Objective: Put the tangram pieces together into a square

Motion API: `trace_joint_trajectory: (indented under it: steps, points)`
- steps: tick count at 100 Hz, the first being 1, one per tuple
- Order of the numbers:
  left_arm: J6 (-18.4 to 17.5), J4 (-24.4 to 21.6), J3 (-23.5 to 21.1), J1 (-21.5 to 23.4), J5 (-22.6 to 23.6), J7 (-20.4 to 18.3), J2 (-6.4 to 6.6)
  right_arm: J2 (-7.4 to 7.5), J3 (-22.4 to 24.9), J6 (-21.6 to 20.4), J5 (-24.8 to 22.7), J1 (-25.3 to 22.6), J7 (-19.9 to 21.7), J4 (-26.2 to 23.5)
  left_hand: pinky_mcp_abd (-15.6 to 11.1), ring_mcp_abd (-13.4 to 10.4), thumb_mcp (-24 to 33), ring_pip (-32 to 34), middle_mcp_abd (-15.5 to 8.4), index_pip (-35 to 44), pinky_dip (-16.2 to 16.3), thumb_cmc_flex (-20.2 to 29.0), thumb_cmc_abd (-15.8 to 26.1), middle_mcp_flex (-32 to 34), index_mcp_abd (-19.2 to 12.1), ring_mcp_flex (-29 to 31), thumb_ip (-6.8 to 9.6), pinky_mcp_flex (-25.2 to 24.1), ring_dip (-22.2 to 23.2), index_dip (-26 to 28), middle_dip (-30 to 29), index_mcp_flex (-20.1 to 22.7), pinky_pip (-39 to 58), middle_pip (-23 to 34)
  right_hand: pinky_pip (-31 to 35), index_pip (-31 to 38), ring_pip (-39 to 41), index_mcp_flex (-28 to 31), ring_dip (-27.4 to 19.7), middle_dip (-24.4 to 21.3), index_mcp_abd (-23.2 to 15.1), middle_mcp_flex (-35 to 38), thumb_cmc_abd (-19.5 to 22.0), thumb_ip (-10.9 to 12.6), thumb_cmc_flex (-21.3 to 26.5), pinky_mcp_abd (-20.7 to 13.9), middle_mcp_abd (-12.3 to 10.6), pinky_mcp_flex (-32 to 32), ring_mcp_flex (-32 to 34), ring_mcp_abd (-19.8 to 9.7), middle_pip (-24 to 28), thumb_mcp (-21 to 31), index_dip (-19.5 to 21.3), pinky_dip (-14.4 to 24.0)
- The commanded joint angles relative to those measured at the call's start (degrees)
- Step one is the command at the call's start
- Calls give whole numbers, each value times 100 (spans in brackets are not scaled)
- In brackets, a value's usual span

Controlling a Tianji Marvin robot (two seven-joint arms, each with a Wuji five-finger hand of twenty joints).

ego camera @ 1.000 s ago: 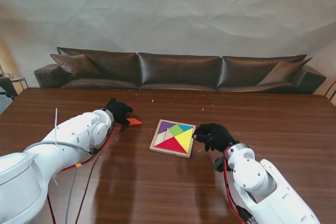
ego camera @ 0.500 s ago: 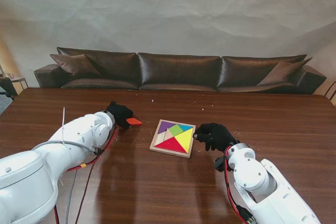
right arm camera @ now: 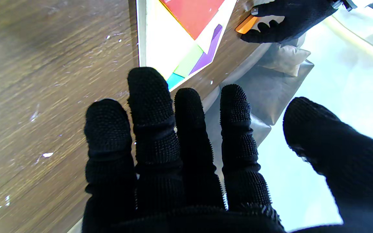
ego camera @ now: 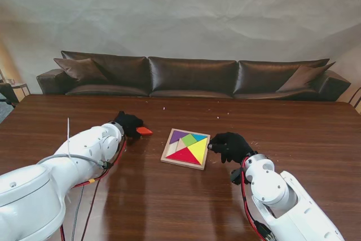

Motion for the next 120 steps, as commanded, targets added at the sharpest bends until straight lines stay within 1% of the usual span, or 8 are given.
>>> trace_joint_trajectory:
  steps: [1, 4, 11, 17, 54, 85, 103, 120]
  points:
    - [-31, -21, 8, 110, 15, -13, -35, -20, -8, 12, 16, -26, 91, -5, 59, 57, 359, 113, -133, 851, 78, 190, -172, 309, -637, 180, 171, 88, -10, 586, 170, 741, 86, 209, 178, 117, 47, 99, -2, 15, 16, 166, 73, -109, 79, 100, 70, -684, 138, -11, -2, -39, -40, -64]
    - [-26, -21, 13, 127, 22, 12, -35, -21, -9, 11, 18, -25, 90, -5, 69, 46, 437, 132, -148, 986, 60, 201, -242, 404, -676, 226, 163, 131, -16, 712, 202, 855, 119, 255, 179, 116, 46, 99, -3, 15, 11, 165, 73, -110, 77, 97, 74, -682, 138, -17, -4, -41, -41, -65]
    - [-42, -21, 4, 168, 18, 27, -36, -21, -9, 11, 20, -25, 90, -5, 95, 33, 221, 184, -190, 1475, -6, 559, -573, 605, -842, 314, -227, 181, -30, 1424, 263, 1045, 189, 355, 180, 118, 43, 100, -3, 16, 13, 171, 74, -113, 80, 93, 73, -679, 142, -15, -4, -41, -43, -66]
    - [-47, -20, 13, 203, 28, 85, -37, -21, -9, 11, 20, -25, 90, -5, 130, 34, 50, 224, -221, 1854, -40, 807, -814, 794, -953, 432, -302, 259, -39, 1720, 290, 1194, 235, 426, 180, 120, 41, 99, -2, 17, 10, 177, 72, -115, 82, 93, 71, -678, 141, -8, -4, -40, -46, -67]
    - [-15, -19, -205, 422, -31, 295, -66, -27, -19, 27, 48, -26, 82, -7, 271, 145, 262, 339, -440, 4105, -222, 1123, -1459, 1743, -1201, 941, -355, 515, -92, 1866, 329, 1323, 443, 639, 183, 128, 43, 102, 4, 18, 17, 185, 68, -122, 85, 101, 76, -675, 152, 8, -10, -36, -56, -70]
    - [-81, -18, -321, 546, -31, 561, -71, -28, -26, 53, 61, -32, 91, -7, 367, 102, 599, 408, -720, 5265, -292, 1234, -1872, 3084, -1354, 1313, -413, 709, -125, 1965, 2828, 1587, 642, 476, 186, 129, 40, 104, 6, 21, 20, 187, 72, -115, 82, 101, 70, -670, 147, 2, -9, -35, -60, -71]
    - [-173, -18, -384, 586, -13, 704, -42, -27, -32, 63, 67, -32, 100, -7, 431, 43, 713, 207, -708, 5419, -316, 1275, -2066, 3317, -1349, 1493, -431, 863, -316, 1907, 3401, 1672, 713, 908, 182, 127, 41, 101, 6, 21, 20, 186, 80, -111, 79, 106, 73, -676, 149, -1, -10, -40, -61, -73]
    - [-335, -18, -517, 612, -17, 849, -13, -26, -39, 76, 72, -29, 107, -2, 516, 7, 836, -51, -481, 5521, -495, 1399, -2258, 3367, -1123, 1801, -421, 1344, -650, 1840, 3464, 1742, 724, 1090, 182, 125, 42, 100, 7, 21, 25, 187, 85, -103, 82, 106, 79, -676, 149, -3, -8, -34, -59, -73]
